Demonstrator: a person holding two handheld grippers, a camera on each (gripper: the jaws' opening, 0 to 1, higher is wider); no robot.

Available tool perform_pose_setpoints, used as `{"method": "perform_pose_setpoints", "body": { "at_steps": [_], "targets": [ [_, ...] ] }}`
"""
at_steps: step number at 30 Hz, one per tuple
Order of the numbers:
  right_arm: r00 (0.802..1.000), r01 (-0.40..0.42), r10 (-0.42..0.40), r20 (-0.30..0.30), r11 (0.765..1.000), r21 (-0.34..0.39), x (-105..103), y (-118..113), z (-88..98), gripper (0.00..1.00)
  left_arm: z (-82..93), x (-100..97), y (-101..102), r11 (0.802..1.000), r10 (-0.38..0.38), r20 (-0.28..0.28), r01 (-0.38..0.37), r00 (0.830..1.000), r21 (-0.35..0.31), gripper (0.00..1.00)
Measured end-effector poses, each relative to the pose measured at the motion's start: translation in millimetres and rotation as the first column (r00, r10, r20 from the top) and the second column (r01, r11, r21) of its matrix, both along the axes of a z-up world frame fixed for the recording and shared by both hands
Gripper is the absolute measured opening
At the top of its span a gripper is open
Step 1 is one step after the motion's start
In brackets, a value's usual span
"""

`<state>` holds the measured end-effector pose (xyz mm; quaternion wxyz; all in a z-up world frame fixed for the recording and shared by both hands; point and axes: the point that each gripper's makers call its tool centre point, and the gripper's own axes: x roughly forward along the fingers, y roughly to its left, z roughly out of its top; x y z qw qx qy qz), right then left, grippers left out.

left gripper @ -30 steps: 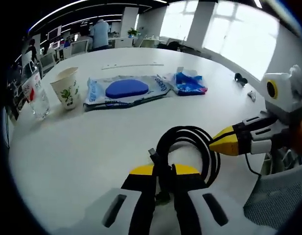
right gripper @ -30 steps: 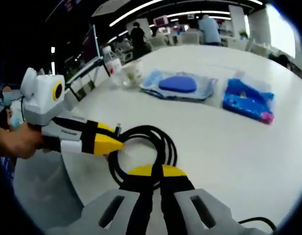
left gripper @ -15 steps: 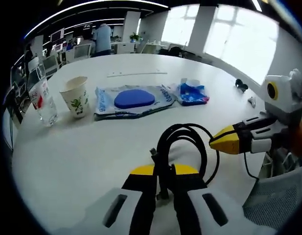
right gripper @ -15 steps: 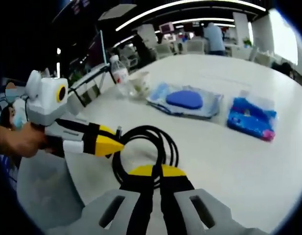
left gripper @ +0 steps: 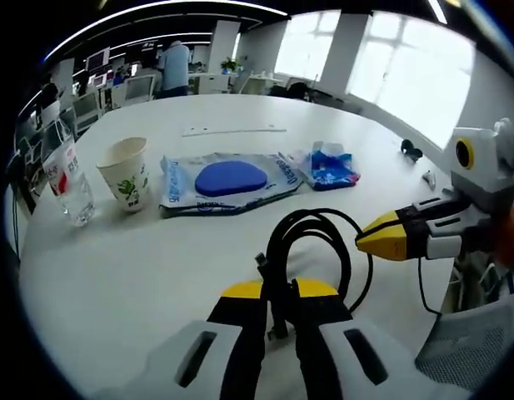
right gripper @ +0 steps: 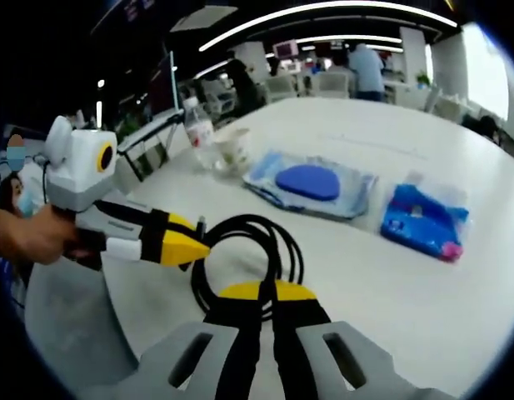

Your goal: Arrange the tabletop items into an orderly group along one side of the table until the central work area is clear of visible clutter.

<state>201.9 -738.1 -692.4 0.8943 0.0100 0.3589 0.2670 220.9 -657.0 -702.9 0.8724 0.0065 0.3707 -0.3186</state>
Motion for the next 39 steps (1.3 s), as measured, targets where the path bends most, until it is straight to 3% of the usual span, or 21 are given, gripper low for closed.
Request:
{"method": "perform_pose_setpoints", "body": {
  "at_steps": [24,39],
  "targets": [
    [1.000,-0.010,0.008,-0.030,0.999,-0.054,23,-6,-25.3,0.01,-21.5,23.5,-7,0.999,-0.035,-0.061,0.036,0.998,0.027,0.10],
    [0.997,-0.005,-0.001,-0.078,0.997,-0.074,25,-12,-45.5,0.01,-33.8,30.7,-12,0.999,-0.036,-0.086,0.039,0.996,0.030,0.11]
  ]
}}
